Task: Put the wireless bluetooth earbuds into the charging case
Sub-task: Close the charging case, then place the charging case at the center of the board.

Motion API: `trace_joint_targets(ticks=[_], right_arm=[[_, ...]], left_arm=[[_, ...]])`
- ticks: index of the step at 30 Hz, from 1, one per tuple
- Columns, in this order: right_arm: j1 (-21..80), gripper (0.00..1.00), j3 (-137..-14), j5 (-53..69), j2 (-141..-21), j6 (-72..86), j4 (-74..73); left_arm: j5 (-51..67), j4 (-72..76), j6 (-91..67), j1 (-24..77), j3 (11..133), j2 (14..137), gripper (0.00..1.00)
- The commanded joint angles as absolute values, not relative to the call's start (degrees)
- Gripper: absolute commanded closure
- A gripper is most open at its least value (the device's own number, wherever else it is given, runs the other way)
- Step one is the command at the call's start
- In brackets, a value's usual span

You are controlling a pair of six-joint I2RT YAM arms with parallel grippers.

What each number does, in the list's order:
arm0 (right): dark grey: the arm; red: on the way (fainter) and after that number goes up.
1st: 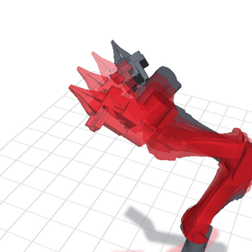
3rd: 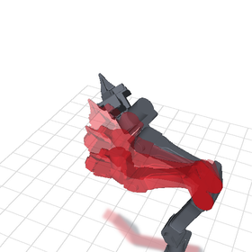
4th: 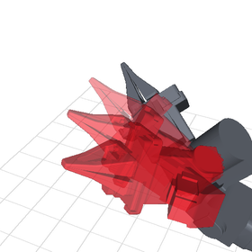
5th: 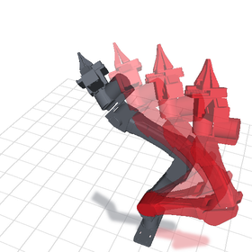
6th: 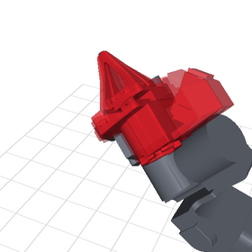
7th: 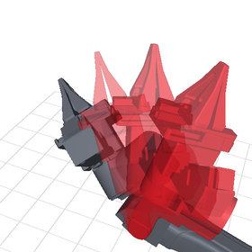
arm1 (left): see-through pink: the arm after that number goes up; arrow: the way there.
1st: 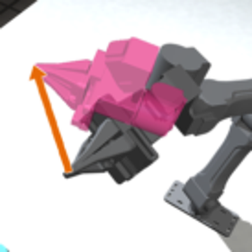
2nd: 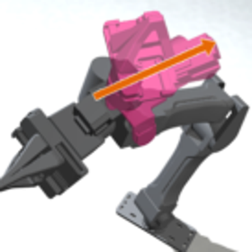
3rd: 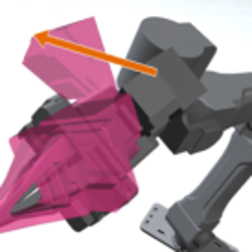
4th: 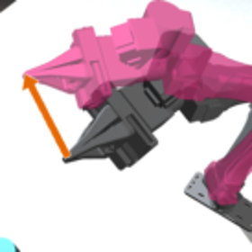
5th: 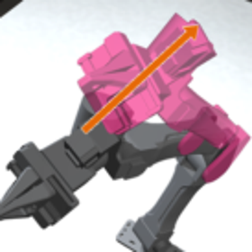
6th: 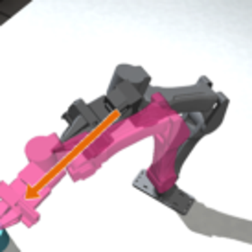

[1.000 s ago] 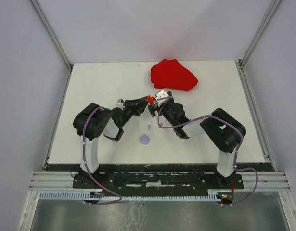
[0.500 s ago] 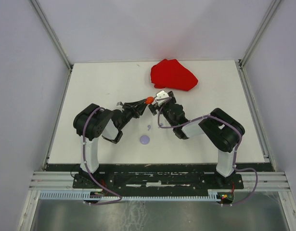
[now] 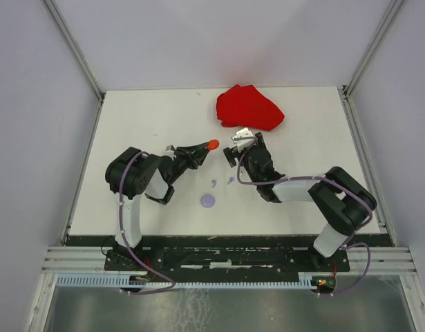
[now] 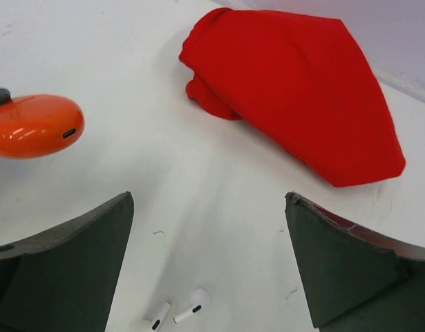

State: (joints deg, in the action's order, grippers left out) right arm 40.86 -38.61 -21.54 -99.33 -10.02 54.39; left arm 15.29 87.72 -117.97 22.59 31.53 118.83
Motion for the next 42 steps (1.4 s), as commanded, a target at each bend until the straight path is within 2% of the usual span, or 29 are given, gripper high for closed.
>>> trace_joint_targets(ticks=[1, 4, 9, 19, 32, 42], right_arm=[[40.45, 0.01, -45.62, -27.93, -89.11, 0.20, 27.09], [40.18, 0.01, -52.81, -26.08, -86.86, 3.99, 8.22], [40.20, 0.01, -55.45, -19.77, -83.04, 6.88, -1.01], [40.06, 0.01, -54.84, -18.70, -78.73, 8.29, -3.90], [38.40, 0.01, -52.89, -17.85, -76.57, 8.78, -3.98], [37.12, 0.01, -52.20, -15.42, -76.68, 9.69, -4.13]], left_arm=[[19.68, 98.98, -113.98, 20.66, 34.75, 122.06, 0.97], [21.48, 98.53, -112.33, 20.26, 37.38, 124.54, 0.97], [23.80, 95.30, -108.37, 20.02, 41.76, 126.71, 0.97], [26.57, 76.84, -93.50, 20.10, 46.78, 122.14, 0.97], [24.29, 44.62, -68.70, 20.04, 54.98, 115.25, 0.97], [20.55, 33.11, -59.43, 20.04, 59.79, 116.02, 0.97]])
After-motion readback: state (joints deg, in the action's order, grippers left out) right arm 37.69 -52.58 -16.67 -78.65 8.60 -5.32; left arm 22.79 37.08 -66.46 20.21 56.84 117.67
